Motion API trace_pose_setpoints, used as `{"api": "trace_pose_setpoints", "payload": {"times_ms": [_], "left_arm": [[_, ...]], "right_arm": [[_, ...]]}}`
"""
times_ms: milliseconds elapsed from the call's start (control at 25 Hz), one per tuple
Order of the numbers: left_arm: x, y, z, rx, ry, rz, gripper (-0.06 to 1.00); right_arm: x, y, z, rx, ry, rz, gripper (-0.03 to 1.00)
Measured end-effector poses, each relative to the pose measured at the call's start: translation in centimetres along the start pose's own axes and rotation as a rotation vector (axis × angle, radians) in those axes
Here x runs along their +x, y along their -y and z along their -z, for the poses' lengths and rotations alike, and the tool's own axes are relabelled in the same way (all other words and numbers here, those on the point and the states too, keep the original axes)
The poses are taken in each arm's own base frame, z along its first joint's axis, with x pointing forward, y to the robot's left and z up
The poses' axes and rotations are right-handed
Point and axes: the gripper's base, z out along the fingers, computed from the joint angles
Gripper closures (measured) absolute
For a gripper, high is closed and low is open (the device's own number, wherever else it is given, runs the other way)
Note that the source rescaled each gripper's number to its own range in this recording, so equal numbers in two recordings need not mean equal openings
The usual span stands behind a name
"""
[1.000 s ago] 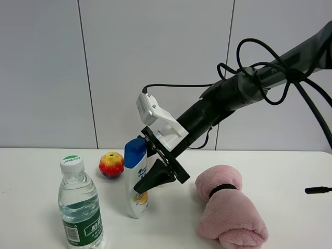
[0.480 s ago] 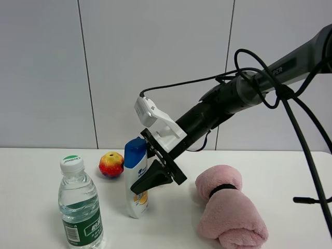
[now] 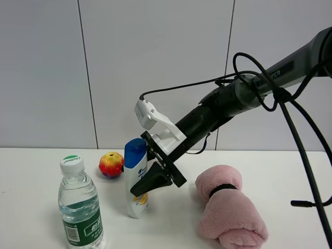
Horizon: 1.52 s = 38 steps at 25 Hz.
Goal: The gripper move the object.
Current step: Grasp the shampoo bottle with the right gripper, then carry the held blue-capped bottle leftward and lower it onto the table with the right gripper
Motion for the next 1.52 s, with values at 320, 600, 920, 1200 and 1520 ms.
{"api": "trace_pose_setpoints", "payload": {"times_ms": [320, 600, 920, 1200, 1520], "left_arm": [[0.0, 0.0, 0.0, 0.000, 0.000, 0.000, -0.06], [0.0, 0.0, 0.0, 0.000, 0.000, 0.000, -0.06], [0.0, 0.0, 0.0, 0.000, 0.000, 0.000, -0.06], [0.0, 0.0, 0.0, 0.000, 0.000, 0.000, -0.06], [0.0, 0.0, 0.0, 0.000, 0.000, 0.000, -0.06]], "right_arm": [[0.0, -0.1, -0.1, -0.012, 0.007, -0.004, 0.85], [0.0, -0.2, -0.1, -0.022, 0.012, -0.004, 0.95], [-0.1, -0.2, -0.1, -0.018, 0.021, -0.073, 0.96], [-1.7, 0.5, 0.5, 0.039, 0.128, -0.289, 0.96], [-7.7, 1.7, 6.1, 0.313, 0.083, -0.421, 0.97]]}}
